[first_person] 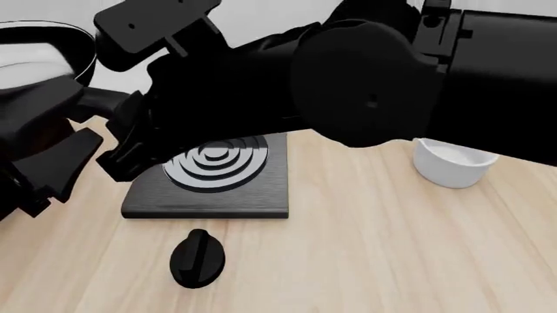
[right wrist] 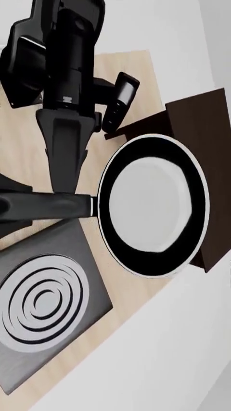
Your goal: Put the frying pan on the cabinet shelf.
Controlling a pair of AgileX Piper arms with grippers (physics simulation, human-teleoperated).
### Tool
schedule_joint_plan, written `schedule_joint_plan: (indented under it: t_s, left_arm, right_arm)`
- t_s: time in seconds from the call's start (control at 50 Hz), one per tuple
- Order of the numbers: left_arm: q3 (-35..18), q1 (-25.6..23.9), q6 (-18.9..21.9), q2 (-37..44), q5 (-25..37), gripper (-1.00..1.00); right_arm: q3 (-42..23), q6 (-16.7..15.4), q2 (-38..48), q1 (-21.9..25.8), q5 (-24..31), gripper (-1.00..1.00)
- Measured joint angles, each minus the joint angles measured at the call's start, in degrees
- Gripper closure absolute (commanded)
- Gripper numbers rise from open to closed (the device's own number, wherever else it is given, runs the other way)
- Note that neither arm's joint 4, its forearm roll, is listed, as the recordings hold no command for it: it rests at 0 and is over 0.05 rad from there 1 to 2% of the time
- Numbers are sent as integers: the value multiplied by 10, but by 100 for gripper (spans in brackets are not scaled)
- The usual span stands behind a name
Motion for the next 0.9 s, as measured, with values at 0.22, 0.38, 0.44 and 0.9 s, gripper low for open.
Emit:
schedule_joint_plan:
  t_s: [0.22, 0.38, 0.44, 0.9]
  left_arm:
    - [2, 1, -2, 2, -2, -100]
    - [6, 2, -3, 4, -9, -100]
    - [8, 2, -4, 6, -13, -100]
    - [14, 2, -20, 9, -26, 100]
  right_arm:
    - [6, -1, -2, 17, -6, 100]
    - [15, 2, -7, 23, -11, 100]
    - [19, 6, -9, 25, -14, 100]
    - [28, 17, -11, 29, -27, 100]
